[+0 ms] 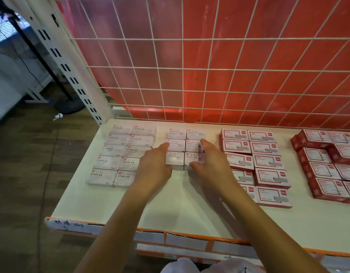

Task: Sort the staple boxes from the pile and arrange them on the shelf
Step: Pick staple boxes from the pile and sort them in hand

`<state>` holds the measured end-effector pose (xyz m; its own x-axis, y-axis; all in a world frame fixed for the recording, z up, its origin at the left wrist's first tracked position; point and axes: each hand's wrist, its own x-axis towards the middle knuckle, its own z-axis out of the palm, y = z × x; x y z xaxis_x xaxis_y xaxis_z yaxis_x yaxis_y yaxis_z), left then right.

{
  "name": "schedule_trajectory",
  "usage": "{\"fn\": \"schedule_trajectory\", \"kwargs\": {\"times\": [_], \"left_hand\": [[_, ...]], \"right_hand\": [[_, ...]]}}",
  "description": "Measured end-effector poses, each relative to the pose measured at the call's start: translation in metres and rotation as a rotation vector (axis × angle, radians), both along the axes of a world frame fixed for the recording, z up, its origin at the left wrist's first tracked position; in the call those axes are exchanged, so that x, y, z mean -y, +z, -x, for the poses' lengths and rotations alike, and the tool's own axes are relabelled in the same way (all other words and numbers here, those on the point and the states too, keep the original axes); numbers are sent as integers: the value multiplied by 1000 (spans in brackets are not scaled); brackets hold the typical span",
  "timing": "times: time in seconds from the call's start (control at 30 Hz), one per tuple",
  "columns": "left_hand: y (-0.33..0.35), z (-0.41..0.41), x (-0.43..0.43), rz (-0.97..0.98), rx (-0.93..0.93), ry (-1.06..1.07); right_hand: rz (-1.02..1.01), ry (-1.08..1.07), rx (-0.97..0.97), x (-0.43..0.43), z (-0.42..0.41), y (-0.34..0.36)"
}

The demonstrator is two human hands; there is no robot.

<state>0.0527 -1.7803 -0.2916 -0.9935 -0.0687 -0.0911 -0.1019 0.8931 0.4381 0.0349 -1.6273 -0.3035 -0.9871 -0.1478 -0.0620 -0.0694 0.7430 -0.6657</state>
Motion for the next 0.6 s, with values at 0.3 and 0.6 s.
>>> {"fn": "schedule_trajectory", "kwargs": {"times": [0.3,0.6], "left_hand": [[7,17,2,-300,212,-10],[-31,45,-5,-772,153,322]], "right_hand": [[210,-110,22,9,14,-5],[277,-185,48,17,30,-15]]}}
